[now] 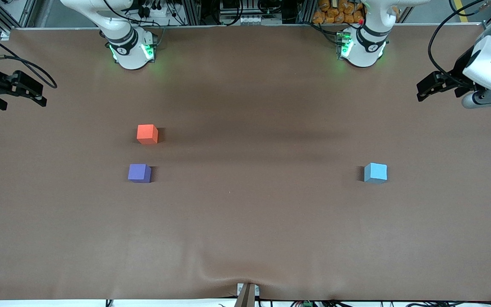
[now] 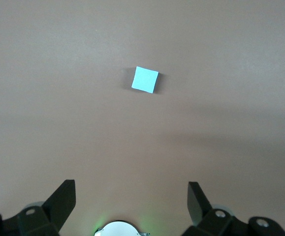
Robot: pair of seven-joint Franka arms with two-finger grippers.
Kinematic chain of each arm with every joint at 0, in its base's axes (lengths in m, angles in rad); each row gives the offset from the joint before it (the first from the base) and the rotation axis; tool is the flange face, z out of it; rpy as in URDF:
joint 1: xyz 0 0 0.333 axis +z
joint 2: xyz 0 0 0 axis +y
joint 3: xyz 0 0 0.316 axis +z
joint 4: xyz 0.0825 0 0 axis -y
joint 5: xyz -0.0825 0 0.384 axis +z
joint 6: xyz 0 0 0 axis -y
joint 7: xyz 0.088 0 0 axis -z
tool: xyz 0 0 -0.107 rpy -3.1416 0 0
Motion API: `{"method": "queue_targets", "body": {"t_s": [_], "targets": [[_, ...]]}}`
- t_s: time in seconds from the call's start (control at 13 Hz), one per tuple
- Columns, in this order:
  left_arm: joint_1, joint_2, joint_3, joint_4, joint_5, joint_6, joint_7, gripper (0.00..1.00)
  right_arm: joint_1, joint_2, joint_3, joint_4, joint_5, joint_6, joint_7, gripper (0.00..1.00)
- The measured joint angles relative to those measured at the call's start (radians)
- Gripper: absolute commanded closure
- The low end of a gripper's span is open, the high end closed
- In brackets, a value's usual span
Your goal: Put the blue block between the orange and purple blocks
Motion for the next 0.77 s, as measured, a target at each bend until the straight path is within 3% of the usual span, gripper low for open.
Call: {"method": "queue_targets", "body": {"t_s": [0.23, 0.77], "targets": [[0.000, 0.022, 0.000, 0.001, 0.000, 0.000, 0.000, 0.00, 0.002, -0.002, -0.005, 0.000, 0.000, 0.000, 0.000, 0.00], [0.005, 0.215, 0.000, 0.069, 0.000, 0.041, 0.000, 0.00, 0.010, -0.003, -0.024, 0.000, 0.000, -0.001, 0.000, 0.00]]}}
